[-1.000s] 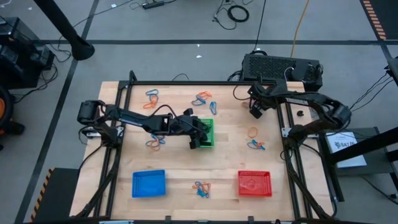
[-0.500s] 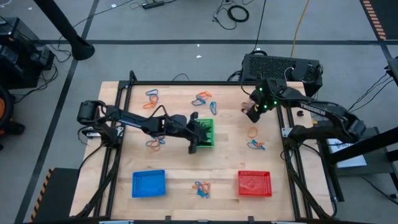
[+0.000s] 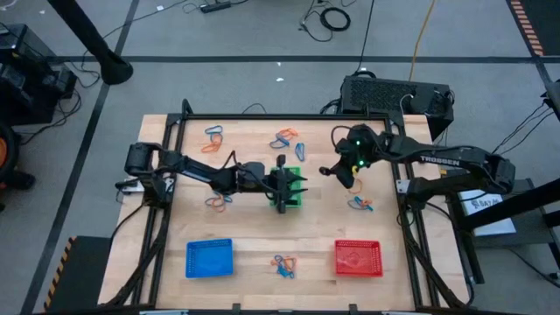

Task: Sort rubber bands into baskets
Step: Put the black rubber band into the green bin

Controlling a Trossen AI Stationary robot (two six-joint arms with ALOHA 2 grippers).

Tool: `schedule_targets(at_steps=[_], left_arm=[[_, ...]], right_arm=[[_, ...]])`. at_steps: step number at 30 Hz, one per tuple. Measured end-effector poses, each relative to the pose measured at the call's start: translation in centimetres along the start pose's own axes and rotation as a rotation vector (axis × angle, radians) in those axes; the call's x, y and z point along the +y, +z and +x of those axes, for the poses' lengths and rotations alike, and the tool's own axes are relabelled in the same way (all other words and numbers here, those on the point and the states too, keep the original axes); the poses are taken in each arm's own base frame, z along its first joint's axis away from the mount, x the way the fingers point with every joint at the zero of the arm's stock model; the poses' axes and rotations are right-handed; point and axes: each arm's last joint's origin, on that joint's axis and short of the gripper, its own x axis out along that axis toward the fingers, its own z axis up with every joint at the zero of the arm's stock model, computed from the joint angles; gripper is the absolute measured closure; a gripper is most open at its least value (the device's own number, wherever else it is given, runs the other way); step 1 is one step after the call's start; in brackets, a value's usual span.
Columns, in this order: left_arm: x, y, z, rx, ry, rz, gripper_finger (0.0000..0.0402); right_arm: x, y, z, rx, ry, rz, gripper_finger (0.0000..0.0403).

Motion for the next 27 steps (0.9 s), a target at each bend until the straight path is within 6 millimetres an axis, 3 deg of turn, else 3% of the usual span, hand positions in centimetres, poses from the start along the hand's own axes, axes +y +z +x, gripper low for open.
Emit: schedule_targets(at_steps=[5,16,27], left_arm=[[-0.2,0.3,0.9,-0.005,0.033,0.081,0.0223],[-0.2,0.5,1.6,-0.045,0.019,0.086,0.0084],[-0.5,-0.5,5.6,-0.046,0.044,0.079,0.007]], right_arm=[[1.4,-0.3,0.5,0.01,0.038,-0.044,0.0402],[2.2,-0.5,0.7,0.009,0.018,-0.075,0.0402],[2.3,-0.1,0.7,-0.033,0.032,-0.089,0.0402]])
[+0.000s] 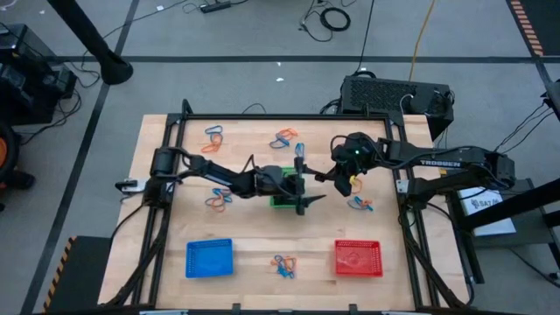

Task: Sort rubber bands into baskets
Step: Put the black rubber band into the green bin

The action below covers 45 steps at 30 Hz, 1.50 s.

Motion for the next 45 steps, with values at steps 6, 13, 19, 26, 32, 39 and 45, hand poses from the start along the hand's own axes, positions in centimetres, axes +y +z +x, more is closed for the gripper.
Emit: schedule_targets(at_steps=[6,13,19,26,32,39,45], left_arm=[[0.1,-0.4,0.2,0.037,0.056,0.001,0.007],[0.2,-0.5,0.2,0.057,0.086,0.001,0.0086],[0.2,-0.7,0.2,0.079,0.097,0.003,0.0154],[0.2,-0.7,0.2,0.079,0.098,0.005,0.0289],[0.2,-0.8,0.1,0.112,0.133,0.057,0.0388],[0.6,-0.8,-0.2,0.233,0.226,0.083,0.0389],[0.4,0.9,-2.3,0.437,0.2,0.113,0.0389]], right_arm=[[0.0,-0.1,0.0,0.01,-0.002,0.0,0.0402],[0.0,-0.2,0.0,0.017,-0.002,-0.008,0.0403],[0.0,-0.2,0.0,0.022,-0.003,-0.007,0.0403],[-0.1,-0.2,0.0,0.025,-0.004,-0.006,0.0403],[-0.1,-0.2,0.0,0.022,-0.014,-0.038,0.0399],[-0.4,-0.6,-0.5,0.029,-0.154,-0.1,0.0354],[-0.5,-1.3,-0.7,0.068,-0.2,-0.033,0.0313]])
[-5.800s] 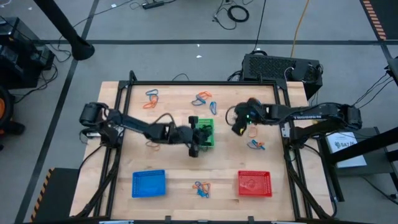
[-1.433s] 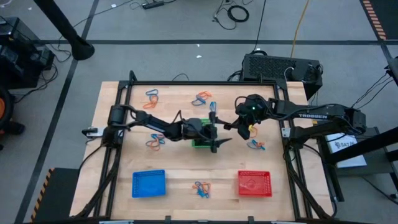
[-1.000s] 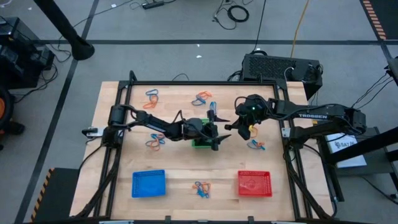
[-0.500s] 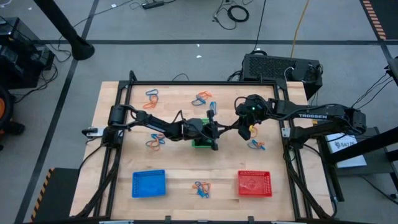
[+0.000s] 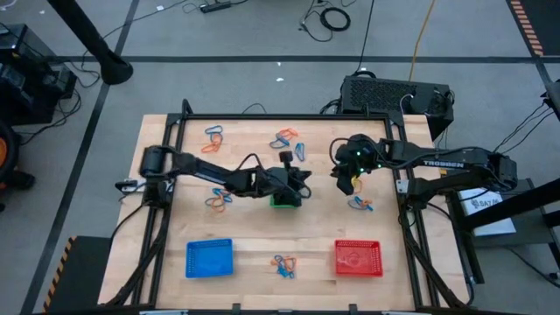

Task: Sort rubber bands into baskets
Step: Put the black rubber band into the green bin

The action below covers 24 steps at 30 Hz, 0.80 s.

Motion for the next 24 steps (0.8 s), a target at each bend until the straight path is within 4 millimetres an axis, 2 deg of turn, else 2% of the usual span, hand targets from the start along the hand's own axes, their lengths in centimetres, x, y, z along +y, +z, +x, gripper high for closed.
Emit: schedule_targets(at_steps=[5,9,15,21,24], left_arm=[[1.2,0.2,-2.3,0.136,-0.033,-0.087,0.039],[1.6,-0.7,-2.3,0.216,-0.091,-0.181,0.039],[1.3,-2.3,-2.4,0.353,-0.14,-0.226,0.039],[0.8,-2.2,-2.6,0.354,-0.204,-0.254,0.0388],[0.5,-2.1,-2.7,0.35,-0.213,-0.248,0.0367]], right_arm=[[0.4,-1.5,1.0,0.031,0.016,-0.006,0.0301],[1.2,-1.9,1.3,0.028,0.04,0.003,0.0301],[2.9,-1.6,1.4,-0.059,0.038,-0.062,0.0301],[4.4,-2.1,1.3,-0.091,-0.025,-0.053,0.03],[5.5,-2.5,1.2,-0.133,-0.084,-0.06,0.03]])
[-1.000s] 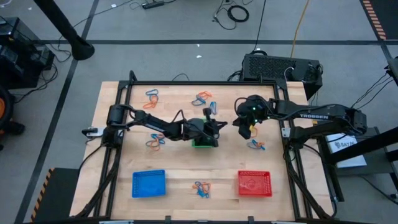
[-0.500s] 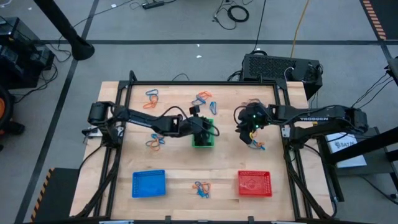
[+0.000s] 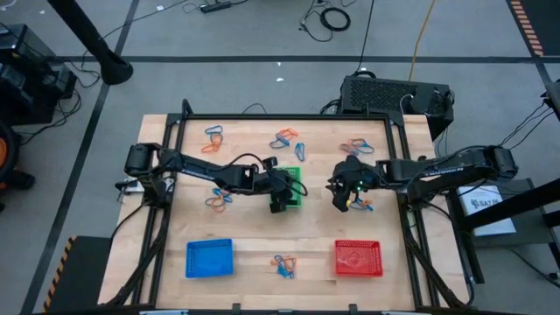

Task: Sort rubber bands into baskets
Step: Put the black rubber band into the green bin, then put the orange rubber band into the blue bin

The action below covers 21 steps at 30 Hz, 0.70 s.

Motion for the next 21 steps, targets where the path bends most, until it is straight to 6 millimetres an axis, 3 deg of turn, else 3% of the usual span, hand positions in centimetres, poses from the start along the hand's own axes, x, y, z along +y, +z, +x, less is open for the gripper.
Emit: schedule_targets(at_steps=[12,21], left_arm=[[-0.5,0.0,-0.6,0.01,-0.005,0.023,0.0248],[0.3,1.2,-3.7,-0.039,-0.004,0.008,0.0229]], right_arm=[[3.3,-0.8,-1.2,-0.167,-0.118,-0.072,0.03],[3.8,-0.3,-1.7,-0.289,-0.253,-0.187,0.03]])
